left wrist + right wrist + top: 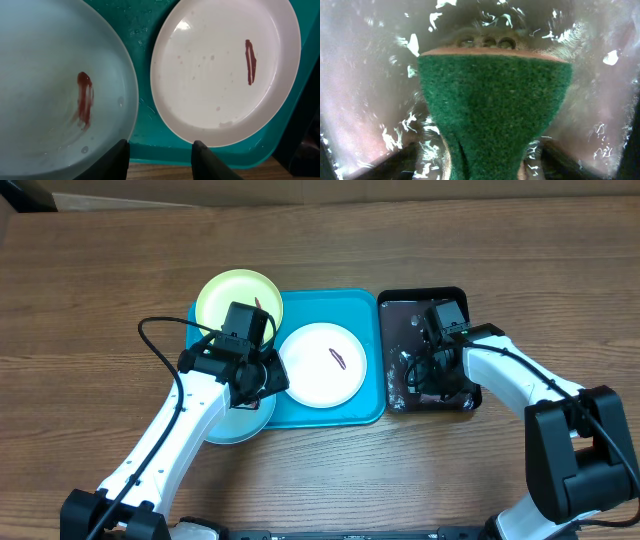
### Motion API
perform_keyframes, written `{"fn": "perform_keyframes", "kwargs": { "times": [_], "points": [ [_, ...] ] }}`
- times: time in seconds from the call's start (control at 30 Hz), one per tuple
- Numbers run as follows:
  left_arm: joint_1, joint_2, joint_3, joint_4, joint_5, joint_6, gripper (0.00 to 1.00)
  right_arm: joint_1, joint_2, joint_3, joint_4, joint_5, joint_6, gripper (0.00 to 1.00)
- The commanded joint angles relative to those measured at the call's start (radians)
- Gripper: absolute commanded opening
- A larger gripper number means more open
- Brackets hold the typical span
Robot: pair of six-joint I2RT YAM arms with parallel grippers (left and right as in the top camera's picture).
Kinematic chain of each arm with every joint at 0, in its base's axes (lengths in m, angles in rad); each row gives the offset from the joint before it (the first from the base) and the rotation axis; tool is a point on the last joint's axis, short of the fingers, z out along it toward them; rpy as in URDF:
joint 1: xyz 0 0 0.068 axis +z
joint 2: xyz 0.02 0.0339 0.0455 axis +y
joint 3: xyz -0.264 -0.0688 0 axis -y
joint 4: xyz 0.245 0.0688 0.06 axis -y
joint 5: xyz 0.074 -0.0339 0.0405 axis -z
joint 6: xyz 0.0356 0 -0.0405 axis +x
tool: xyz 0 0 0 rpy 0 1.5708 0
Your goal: Clean dirty plates on tray and stack at the side
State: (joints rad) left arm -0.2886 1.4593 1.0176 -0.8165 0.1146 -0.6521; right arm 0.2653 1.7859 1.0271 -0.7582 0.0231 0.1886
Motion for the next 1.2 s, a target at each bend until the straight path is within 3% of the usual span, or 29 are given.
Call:
{"fn": "perform_keyframes", "kwargs": {
  "times": [0.0,0.07,0.1,0.13,0.17,0.2,0.27,0.37,0.4,0.43,0.47,0.5,0.53,0.6,0.63,0.73,0.83,0.87,0.9,0.93,1.0,1.03,1.1,1.17],
  "points": [
    [-0.01,0.002,-0.01,0.0,-0.01,-0.007,0.43,0.001,0.009,0.001,-0.009,-0.003,-0.006,0.04],
    [-0.01,0.002,-0.01,0.0,-0.01,-0.007,0.43,0.001,0.009,0.001,-0.011,-0.002,-0.006,0.04],
    [-0.01,0.002,-0.01,0.0,-0.01,-0.007,0.43,0.001,0.009,0.001,-0.01,-0.002,-0.006,0.12],
    [-0.01,0.002,-0.01,0.0,-0.01,-0.007,0.43,0.001,0.009,0.001,-0.006,-0.002,-0.006,0.46],
    [-0.01,0.002,-0.01,0.0,-0.01,-0.007,0.43,0.001,0.009,0.002,0.001,-0.002,-0.006,0.73],
    [-0.01,0.002,-0.01,0.002,-0.01,-0.007,0.43,0.001,0.009,0.002,0.011,-0.002,-0.006,0.88],
    [-0.01,0.002,-0.01,0.005,-0.01,-0.007,0.43,0.001,0.009,0.002,0.053,0.007,-0.006,0.92],
    [-0.01,0.002,-0.01,0.006,-0.01,-0.007,0.43,0.001,0.009,0.002,0.124,0.043,-0.006,0.85],
    [-0.01,0.002,-0.01,0.005,-0.01,-0.007,0.43,0.001,0.009,0.002,0.14,0.043,-0.006,0.67],
    [-0.01,0.002,-0.01,0.005,-0.009,-0.007,0.43,0.001,0.009,0.002,0.15,0.043,-0.006,0.18],
    [-0.01,0.002,-0.01,0.004,-0.009,-0.007,0.43,0.001,0.009,0.002,0.151,0.043,-0.006,0.05],
    [-0.01,0.002,-0.01,0.002,-0.009,-0.007,0.43,0.001,0.009,0.002,0.15,0.043,-0.006,0.04],
    [-0.01,0.002,-0.01,0.002,-0.009,-0.006,0.43,0.001,0.009,0.002,0.15,0.043,-0.006,0.08],
    [-0.01,0.002,-0.01,0.002,-0.01,-0.006,0.43,0.001,0.009,0.002,0.157,0.043,-0.005,0.73],
    [-0.01,0.002,-0.01,0.003,-0.01,-0.007,0.43,0.001,0.009,0.002,0.167,0.043,-0.005,0.82],
    [-0.01,0.002,-0.01,0.007,-0.01,-0.007,0.44,0.001,0.009,0.002,0.209,0.043,-0.005,0.91],
    [-0.01,0.002,-0.01,0.006,-0.01,-0.006,0.44,0.001,0.009,0.002,0.246,0.043,-0.005,0.89],
    [-0.01,0.002,-0.01,0.005,-0.01,-0.006,0.44,0.001,0.009,0.002,0.254,0.043,-0.005,0.63],
    [-0.01,0.002,-0.01,0.005,-0.01,-0.006,0.44,0.001,0.009,0.002,0.261,0.043,-0.005,0.21],
    [-0.01,0.002,-0.01,0.005,-0.01,-0.006,0.44,0.001,0.009,0.002,0.264,0.043,-0.005,0.04],
    [-0.01,0.002,-0.01,0.005,-0.01,-0.006,0.44,0.001,0.009,0.002,0.272,0.04,-0.005,0.04],
    [-0.01,0.002,-0.01,0.005,-0.01,-0.006,0.44,0.001,0.009,0.003,0.278,0.028,-0.005,0.23],
    [-0.01,0.002,-0.01,0.006,-0.01,-0.007,0.44,0.001,0.007,0.021,0.274,0.008,-0.005,0.99],
    [-0.01,0.002,-0.01,0.006,-0.01,-0.006,0.44,0.001,0.0,0.064,0.232,0.004,-0.005,1.0]
  ]
}}
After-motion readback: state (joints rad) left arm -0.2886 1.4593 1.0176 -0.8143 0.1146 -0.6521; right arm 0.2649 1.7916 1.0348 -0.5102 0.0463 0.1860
